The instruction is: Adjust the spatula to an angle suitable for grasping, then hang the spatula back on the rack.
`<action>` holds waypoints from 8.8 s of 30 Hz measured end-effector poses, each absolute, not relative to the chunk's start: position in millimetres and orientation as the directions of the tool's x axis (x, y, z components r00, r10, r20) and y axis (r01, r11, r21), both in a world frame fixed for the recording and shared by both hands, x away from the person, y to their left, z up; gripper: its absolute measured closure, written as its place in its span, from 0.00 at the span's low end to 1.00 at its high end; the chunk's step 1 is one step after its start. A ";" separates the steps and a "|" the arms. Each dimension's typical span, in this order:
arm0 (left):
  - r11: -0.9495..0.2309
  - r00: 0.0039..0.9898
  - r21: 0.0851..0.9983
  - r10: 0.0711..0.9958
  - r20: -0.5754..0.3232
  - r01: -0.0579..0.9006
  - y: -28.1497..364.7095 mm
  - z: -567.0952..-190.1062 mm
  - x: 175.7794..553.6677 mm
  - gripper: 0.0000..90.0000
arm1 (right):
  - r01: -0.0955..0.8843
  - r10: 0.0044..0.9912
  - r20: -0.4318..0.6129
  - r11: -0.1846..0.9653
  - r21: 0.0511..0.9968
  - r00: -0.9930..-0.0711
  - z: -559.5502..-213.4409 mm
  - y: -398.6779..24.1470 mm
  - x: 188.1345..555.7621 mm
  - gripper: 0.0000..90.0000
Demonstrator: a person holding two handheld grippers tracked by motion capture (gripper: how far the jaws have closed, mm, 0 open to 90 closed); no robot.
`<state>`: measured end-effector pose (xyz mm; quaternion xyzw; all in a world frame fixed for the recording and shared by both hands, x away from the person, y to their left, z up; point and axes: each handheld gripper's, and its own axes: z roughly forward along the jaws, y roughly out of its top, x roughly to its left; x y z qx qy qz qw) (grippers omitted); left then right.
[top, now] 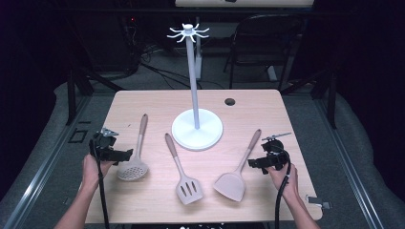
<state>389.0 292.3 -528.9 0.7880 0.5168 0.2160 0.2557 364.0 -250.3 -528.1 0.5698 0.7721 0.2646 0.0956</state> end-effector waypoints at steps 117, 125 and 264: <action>-0.321 0.346 0.627 0.934 0.086 0.710 292.7 -536.0 397.9 0.00 | 0.911 0.948 0.126 0.234 0.340 -0.291 -548.2 -223.5 418.9 0.80; -0.322 0.348 0.629 0.934 0.087 0.707 292.7 -535.6 397.5 0.00 | 0.900 0.941 0.171 0.210 0.381 -0.292 -545.0 -223.1 416.7 0.85; -0.167 0.727 0.829 0.591 -0.350 0.534 100.5 -480.5 402.7 0.66 | 0.500 0.707 -0.007 0.507 0.702 -0.707 -470.6 -91.6 374.9 0.86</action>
